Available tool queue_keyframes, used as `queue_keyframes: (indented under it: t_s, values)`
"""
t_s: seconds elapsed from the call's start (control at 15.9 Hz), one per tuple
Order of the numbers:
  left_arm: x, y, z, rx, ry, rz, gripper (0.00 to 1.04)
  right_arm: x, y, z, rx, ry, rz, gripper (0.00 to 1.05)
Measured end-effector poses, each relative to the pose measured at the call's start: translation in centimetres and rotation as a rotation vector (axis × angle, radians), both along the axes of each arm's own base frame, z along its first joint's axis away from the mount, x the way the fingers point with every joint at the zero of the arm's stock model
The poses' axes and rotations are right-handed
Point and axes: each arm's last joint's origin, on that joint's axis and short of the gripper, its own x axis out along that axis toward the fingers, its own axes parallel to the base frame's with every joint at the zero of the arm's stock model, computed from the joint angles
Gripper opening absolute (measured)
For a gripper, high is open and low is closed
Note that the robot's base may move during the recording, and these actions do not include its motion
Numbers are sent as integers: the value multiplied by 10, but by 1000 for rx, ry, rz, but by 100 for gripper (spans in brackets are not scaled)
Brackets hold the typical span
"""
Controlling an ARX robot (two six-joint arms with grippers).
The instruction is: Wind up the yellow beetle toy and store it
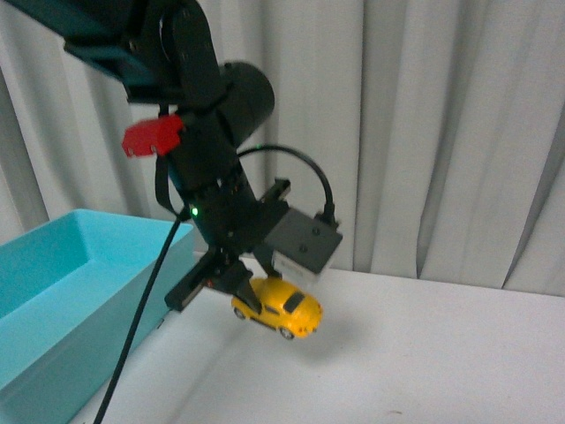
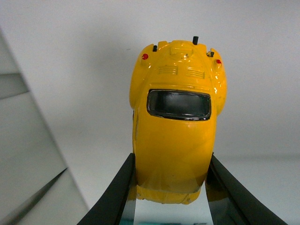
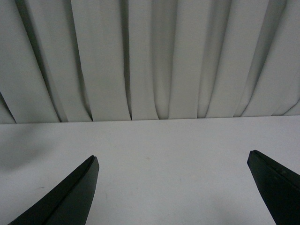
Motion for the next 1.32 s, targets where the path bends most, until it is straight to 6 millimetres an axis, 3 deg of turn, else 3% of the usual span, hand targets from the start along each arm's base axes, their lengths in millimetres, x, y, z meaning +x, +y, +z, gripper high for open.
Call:
queue_keyframes:
  t_s: [0.19,0.38,0.57,0.75,0.88,1.01,1.32]
  values:
    - [6,21,48,-84,-104,165,35,0,0,0,0,0,0,98]
    - [4,70,92,-148,-270,509,35,0,0,0,0,0,0,98]
    - [-18,106,118,-228,-293,815,35,0,0,0,0,0,0,98]
    - [-26,129,105,-258,-276,1126,35,0,0,0,0,0,0,98]
    - [-20,159,68,-184,-210,1437,34,0,0,0,0,0,0,98]
    - [-11,184,35,-134,-149,1618,34,0,0,0,0,0,0,98]
    - [-4,200,15,-125,-91,1772,34,0,0,0,0,0,0,98]
